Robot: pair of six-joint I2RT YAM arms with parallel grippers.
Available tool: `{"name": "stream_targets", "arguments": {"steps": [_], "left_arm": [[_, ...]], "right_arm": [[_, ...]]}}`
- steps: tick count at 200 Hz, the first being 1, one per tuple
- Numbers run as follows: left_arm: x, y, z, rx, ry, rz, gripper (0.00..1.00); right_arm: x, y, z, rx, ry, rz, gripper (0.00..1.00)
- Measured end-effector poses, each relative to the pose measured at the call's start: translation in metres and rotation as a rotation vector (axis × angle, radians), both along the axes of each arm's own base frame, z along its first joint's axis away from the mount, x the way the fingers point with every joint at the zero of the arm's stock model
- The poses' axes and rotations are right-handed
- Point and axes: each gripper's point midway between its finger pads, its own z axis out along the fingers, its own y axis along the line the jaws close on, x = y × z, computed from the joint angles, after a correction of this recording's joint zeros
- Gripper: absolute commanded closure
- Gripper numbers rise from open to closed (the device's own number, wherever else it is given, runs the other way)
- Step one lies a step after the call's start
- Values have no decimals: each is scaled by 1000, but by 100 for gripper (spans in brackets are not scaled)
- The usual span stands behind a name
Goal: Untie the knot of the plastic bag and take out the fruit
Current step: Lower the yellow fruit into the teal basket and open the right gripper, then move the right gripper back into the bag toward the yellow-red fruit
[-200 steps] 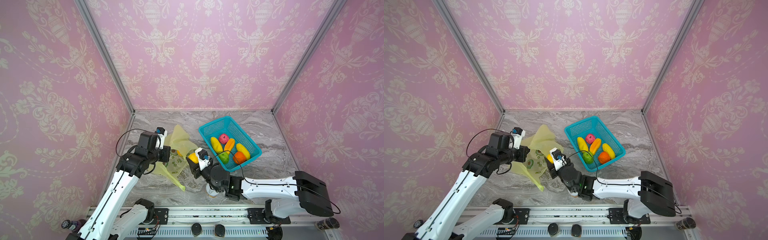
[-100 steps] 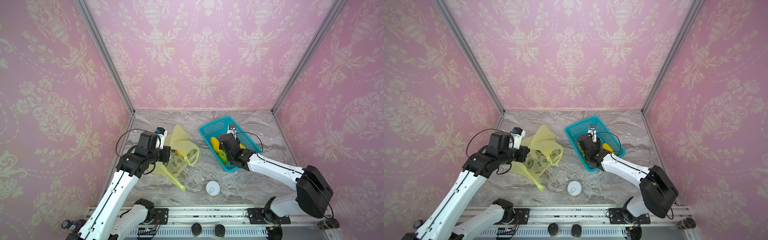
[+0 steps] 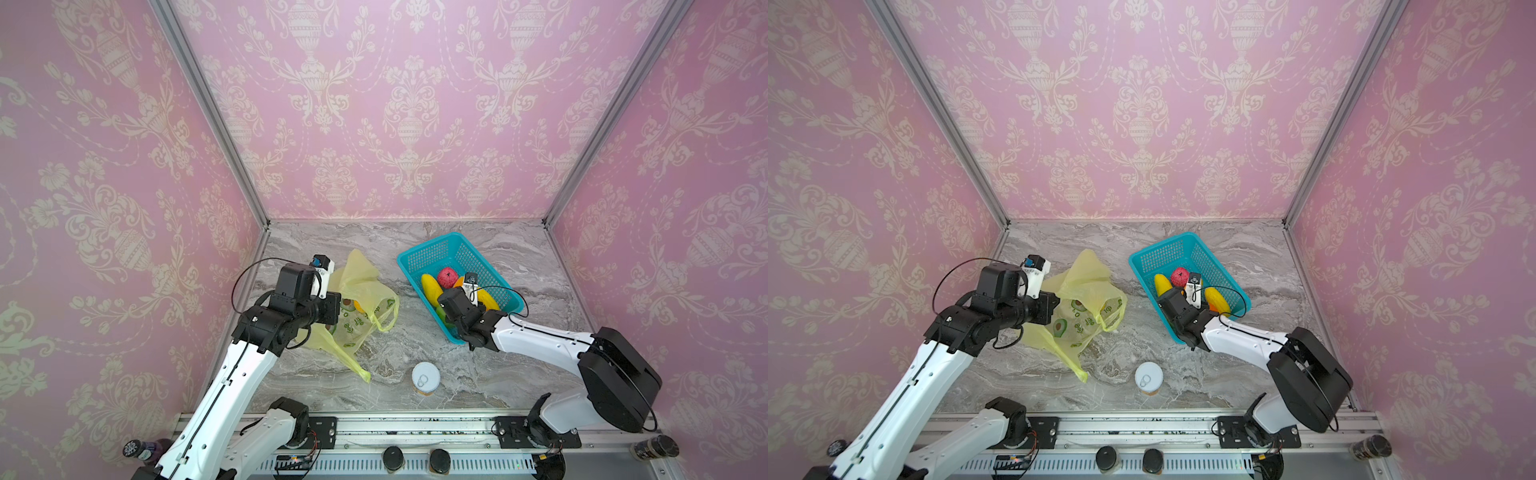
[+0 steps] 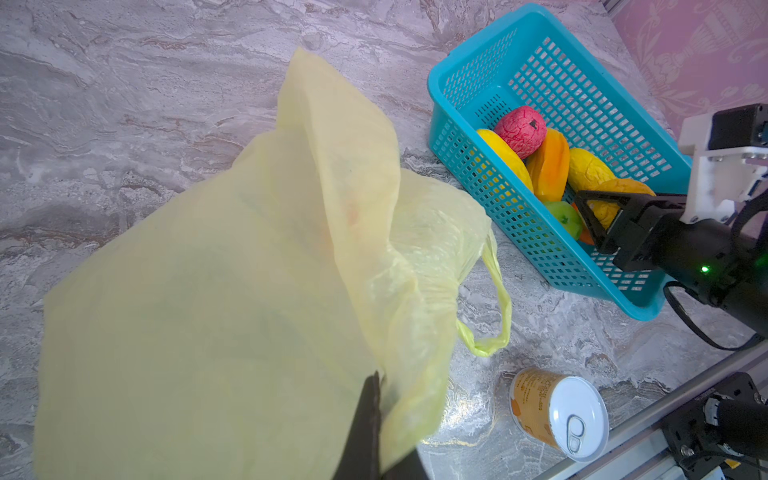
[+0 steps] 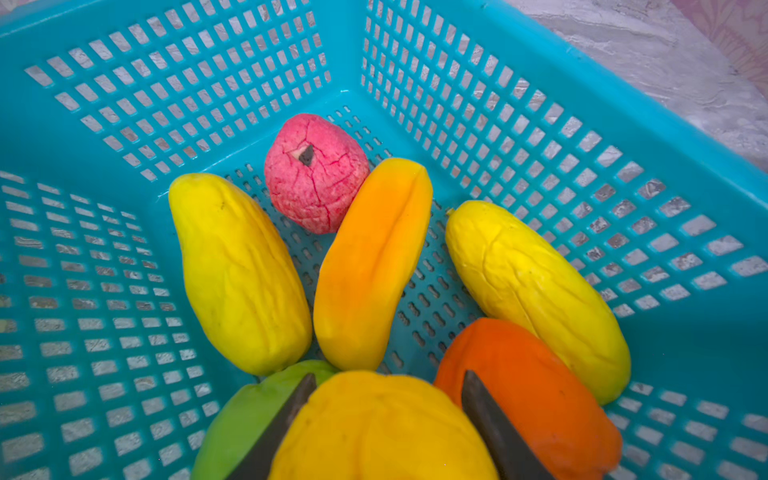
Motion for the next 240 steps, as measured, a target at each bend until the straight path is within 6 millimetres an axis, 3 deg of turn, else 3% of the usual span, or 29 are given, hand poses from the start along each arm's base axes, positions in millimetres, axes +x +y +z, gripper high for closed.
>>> {"name": "stream_targets", "arguments": {"steps": [22, 48, 83, 113, 142, 163, 206, 240], "left_arm": [[0, 0, 0, 0, -1, 0, 100], [0, 0, 0, -1, -2, 0, 100], [0, 0, 0, -1, -2, 0, 100], [0, 0, 0, -1, -2, 0, 100], [0, 0, 0, 0, -1, 0, 100], [0, 0, 0, -1, -1, 0, 100], [0, -1, 1, -3, -1, -3, 100], [-1, -1, 1, -7, -1, -6, 100]], "right_arm": [[0, 1, -1, 12, -4, -6, 19], [-5, -3, 5, 38, -30, -2, 4], [-17, -16, 37, 78, -119, 5, 1], [-33, -10, 73, 96, -222, 85, 10], [-60, 36, 114, 111, -347, 294, 28], [-80, 76, 130, 98, -406, 459, 42], [-113, 170, 115, -10, -400, 767, 70], [-116, 228, 99, -20, -372, 874, 75]]}}
